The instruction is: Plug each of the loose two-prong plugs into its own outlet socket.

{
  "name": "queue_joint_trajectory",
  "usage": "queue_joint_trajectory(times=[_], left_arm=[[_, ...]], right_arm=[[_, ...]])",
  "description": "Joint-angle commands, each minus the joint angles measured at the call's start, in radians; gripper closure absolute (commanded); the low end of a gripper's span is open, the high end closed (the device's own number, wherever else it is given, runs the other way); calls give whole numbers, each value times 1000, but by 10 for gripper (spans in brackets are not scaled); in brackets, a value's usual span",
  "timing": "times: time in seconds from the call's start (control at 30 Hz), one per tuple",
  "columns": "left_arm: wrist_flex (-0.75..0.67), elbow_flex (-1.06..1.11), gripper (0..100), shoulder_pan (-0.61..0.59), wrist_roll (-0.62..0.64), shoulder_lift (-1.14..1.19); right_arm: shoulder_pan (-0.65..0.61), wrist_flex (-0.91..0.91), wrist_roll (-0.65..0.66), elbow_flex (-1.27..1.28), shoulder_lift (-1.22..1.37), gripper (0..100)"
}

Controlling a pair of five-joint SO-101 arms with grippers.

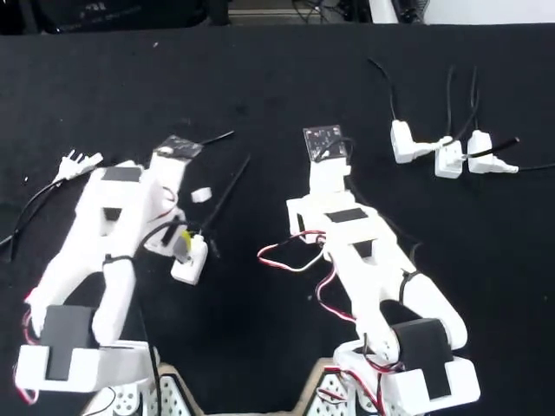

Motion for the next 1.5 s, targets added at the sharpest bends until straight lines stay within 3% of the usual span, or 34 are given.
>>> queue_joint_trajectory(times=[0.0, 0.2, 0.33, 0.53, 0.7, 0.8, 1.03, 1.13, 1.33, 1.47], left_arm=[[-106, 47, 776, -88, 9, -2], [-267, 110, 776, -203, 9, 0], [-270, 84, 776, -274, 9, -12], [34, -119, 776, -269, 15, -12], [316, -295, 776, -165, 17, -12], [370, -315, 776, -88, 25, -12], [368, -300, 776, 88, 120, -12], [350, -283, 776, 108, 118, -2], [80, -87, 776, -16, 78, -11], [-18, -10, 776, -111, 12, -11]], right_arm=[[18, 2, -6, -48, -28, 874], [18, 2, -6, -48, -28, 874], [18, 2, -6, -48, -28, 874], [18, 2, -6, -48, -28, 874], [18, 2, -6, -50, -28, 874], [18, 2, -6, -50, -28, 874], [18, 2, -6, -50, -28, 874], [18, 2, -6, -50, -28, 874], [18, 2, -6, -50, -28, 874], [18, 2, -6, -50, -28, 874]])
